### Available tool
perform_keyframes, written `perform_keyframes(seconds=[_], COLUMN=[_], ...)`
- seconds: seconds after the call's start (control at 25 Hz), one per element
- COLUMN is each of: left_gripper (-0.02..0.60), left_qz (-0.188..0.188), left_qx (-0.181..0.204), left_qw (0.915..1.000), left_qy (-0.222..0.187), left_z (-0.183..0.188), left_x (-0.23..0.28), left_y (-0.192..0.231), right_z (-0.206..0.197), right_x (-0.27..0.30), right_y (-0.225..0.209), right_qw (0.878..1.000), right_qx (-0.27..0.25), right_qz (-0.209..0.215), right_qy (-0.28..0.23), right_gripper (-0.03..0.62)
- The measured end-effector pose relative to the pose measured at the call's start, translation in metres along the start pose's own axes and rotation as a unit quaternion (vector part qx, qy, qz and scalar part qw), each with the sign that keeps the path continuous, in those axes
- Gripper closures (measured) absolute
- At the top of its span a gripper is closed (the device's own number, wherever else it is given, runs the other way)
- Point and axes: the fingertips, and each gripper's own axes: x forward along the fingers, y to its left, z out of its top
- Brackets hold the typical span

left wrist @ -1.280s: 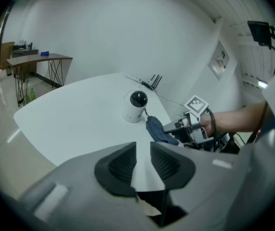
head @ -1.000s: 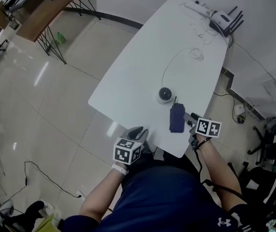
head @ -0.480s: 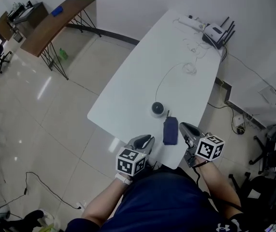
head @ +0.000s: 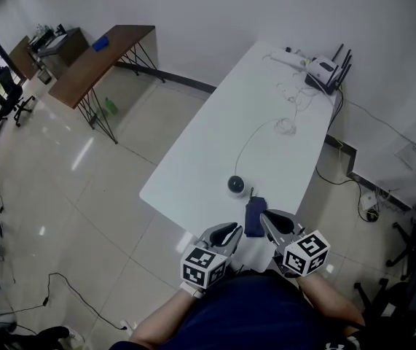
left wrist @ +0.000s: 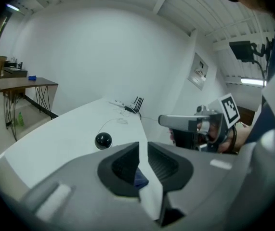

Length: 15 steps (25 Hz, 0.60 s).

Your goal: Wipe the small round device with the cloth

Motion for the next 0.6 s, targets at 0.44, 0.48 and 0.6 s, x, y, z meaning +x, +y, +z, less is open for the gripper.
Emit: perform_keyframes(seconds=[0.44,0.48,0.6], left_gripper=[0.528,0.528,0.528], left_qz=[0.015,0.018,0.023], left_qx=[0.004,0.005,0.008], left_qw=[0.9997,0.9996,0.9994], left_qy=[-0.018,-0.020,-0.027], left_z=[-0.0016,-0.0010,0.0013], left_x=[0.0031,0.0032,0.0020], left_y=[-0.0005,0.0006,0.0021], right_z=[-0.0039,-0.0039,-0.0035], right_x=[-0.0068,-0.0069,-0.0069], right_y=[-0.0013,-0.0013,-0.0001], right_qw=[1.000,1.000,1.000], right_qx=[0.000,-0.001,-0.005], right_qz=[0.015,0.016,0.016], right_qy=[0.002,0.002,0.002], right_gripper=[0.576,0.576,0.576])
